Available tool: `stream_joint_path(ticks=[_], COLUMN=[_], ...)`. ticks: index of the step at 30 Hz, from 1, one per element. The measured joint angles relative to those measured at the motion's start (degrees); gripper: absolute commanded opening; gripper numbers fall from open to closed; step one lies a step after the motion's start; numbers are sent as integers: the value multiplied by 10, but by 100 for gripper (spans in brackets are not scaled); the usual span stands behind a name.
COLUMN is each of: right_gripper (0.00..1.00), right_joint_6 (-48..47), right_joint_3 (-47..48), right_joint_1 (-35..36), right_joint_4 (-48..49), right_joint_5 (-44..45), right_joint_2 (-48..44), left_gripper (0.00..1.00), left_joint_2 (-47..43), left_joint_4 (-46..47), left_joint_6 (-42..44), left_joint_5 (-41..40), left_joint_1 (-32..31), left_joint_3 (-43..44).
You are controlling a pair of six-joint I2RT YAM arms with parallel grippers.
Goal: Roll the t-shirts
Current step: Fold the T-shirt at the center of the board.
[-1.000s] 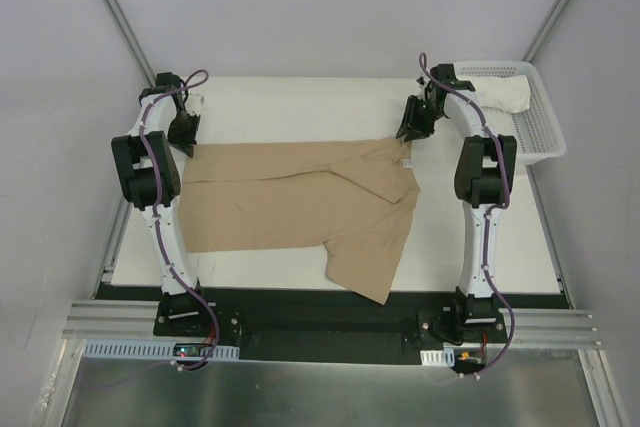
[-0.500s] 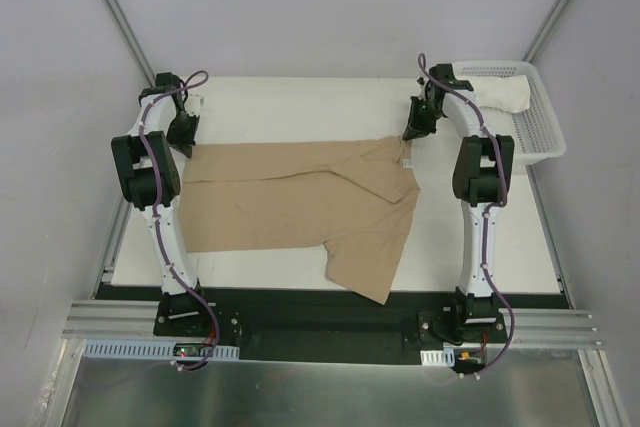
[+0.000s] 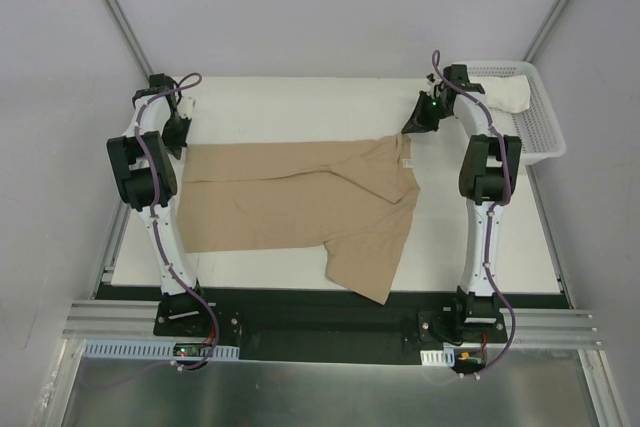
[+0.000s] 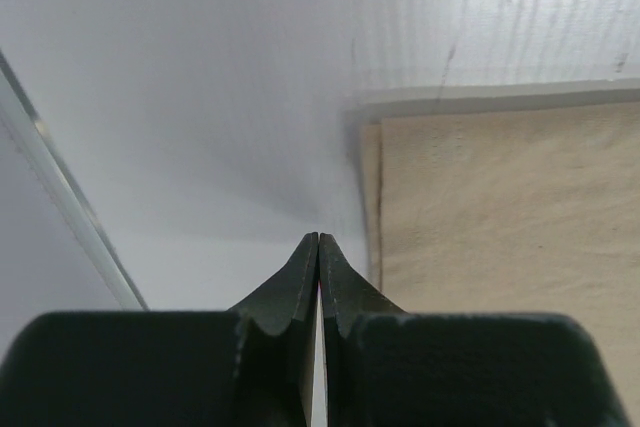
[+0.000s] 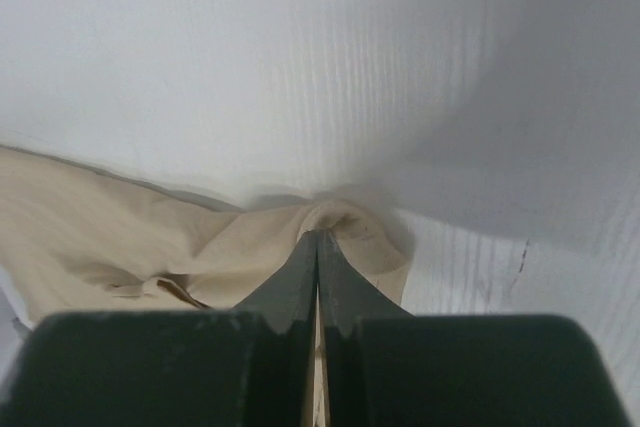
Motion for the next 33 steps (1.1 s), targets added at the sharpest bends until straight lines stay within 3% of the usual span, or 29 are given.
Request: stream_joint_path(ticks=[7, 8, 9, 12, 14, 25, 33], right_gripper=[1, 7, 24, 41, 46, 36, 35], right_joint_6=[27, 29, 31, 38, 42, 43, 31], right_joint_3=[-11, -13, -14, -14, -14, -20, -20], right_joint_1=[-26, -27, -27, -26, -23, 9, 13], right_joint_4=[30, 31, 32, 35, 39, 34, 14], right_joint_5=[-38, -38, -39, -55, -65, -63, -28], right_joint_2=[0, 0, 0, 0, 0, 0, 0], left_gripper=[0, 0, 0, 0, 0, 0, 0], left_joint_2=[0, 0, 0, 0, 0, 0, -8], left_joint_4=[0, 0, 0, 0, 0, -17, -19], left_joint_6=[4, 6, 7, 11, 12, 4, -4], left_joint_5=[-19, -21, -23, -26, -27, 29, 63], left_joint_1=[7, 7, 7, 6, 6, -21, -61], left_joint_3=[0, 0, 0, 0, 0, 15, 29])
